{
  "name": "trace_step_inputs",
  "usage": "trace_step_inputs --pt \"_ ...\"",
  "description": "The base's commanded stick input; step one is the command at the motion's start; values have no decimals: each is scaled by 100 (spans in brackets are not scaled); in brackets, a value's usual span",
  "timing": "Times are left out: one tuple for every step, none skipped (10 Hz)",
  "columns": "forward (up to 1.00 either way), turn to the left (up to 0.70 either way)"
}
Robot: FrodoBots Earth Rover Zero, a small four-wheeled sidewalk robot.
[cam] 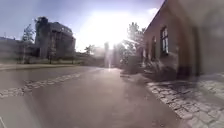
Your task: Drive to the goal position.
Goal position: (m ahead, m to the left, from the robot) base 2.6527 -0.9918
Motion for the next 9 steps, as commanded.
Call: trace_step_inputs --pt "70 0" --pt "70 0" --pt "70 0" --pt "70 0" --pt "70 0" --pt "70 0" --pt "70 0" --pt "70 0" --pt "70 0"
